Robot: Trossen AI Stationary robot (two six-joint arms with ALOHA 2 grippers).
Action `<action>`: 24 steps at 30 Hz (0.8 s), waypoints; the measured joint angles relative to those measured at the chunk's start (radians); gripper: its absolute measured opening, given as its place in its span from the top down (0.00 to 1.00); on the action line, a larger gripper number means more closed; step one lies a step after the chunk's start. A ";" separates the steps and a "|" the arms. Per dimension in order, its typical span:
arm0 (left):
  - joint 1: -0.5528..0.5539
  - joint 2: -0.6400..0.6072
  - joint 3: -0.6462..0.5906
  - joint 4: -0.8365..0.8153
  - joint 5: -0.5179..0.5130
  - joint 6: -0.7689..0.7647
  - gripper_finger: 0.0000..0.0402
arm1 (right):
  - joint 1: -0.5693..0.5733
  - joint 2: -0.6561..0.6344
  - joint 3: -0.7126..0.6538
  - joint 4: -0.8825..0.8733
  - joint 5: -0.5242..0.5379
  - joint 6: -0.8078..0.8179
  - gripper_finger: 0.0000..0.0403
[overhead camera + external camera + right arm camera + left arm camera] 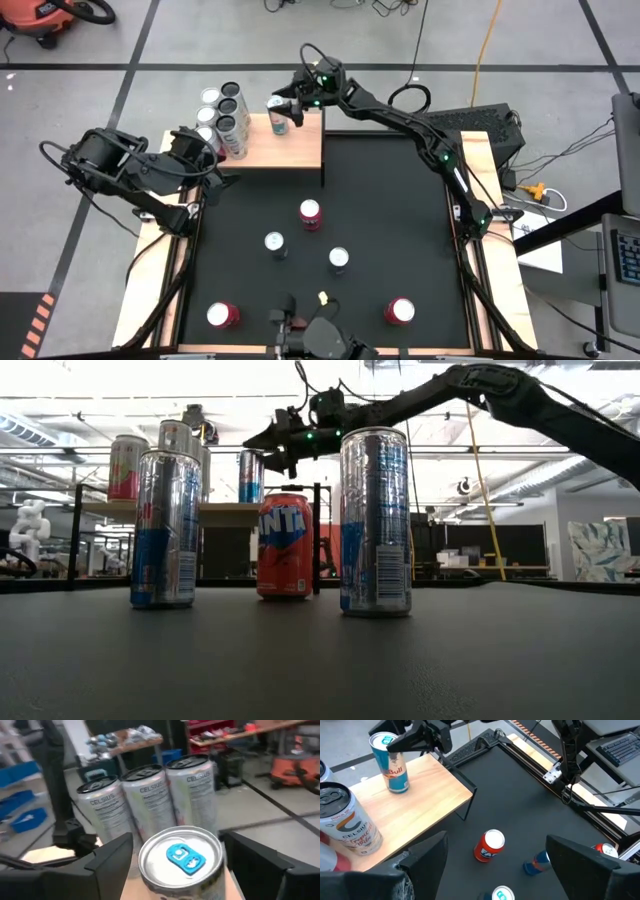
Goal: Place canned beverage on shelf
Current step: Put the top right blue soda can on the shelf
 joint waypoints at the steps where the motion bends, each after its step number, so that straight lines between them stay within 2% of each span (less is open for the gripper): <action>1: 0.000 0.000 0.000 0.001 0.000 0.000 0.16 | 0.002 -0.009 0.000 -0.020 0.014 -0.008 0.27; 4: 0.000 0.000 0.000 0.003 0.000 0.000 0.16 | 0.012 -0.034 0.000 -0.074 0.060 -0.029 0.27; 10: 0.000 0.000 0.000 0.001 0.000 0.001 0.16 | 0.051 -0.077 0.000 -0.194 0.227 -0.095 0.27; 14: 0.000 0.000 0.000 -0.001 -0.004 0.009 0.16 | 0.075 -0.076 0.000 -0.256 0.255 -0.119 0.27; 18: 0.000 0.000 0.000 -0.001 -0.008 0.008 0.16 | 0.092 -0.076 -0.001 -0.287 0.362 -0.166 0.27; 24: 0.000 0.000 0.000 -0.001 -0.011 0.007 0.16 | 0.089 -0.076 -0.001 -0.257 0.359 -0.173 0.29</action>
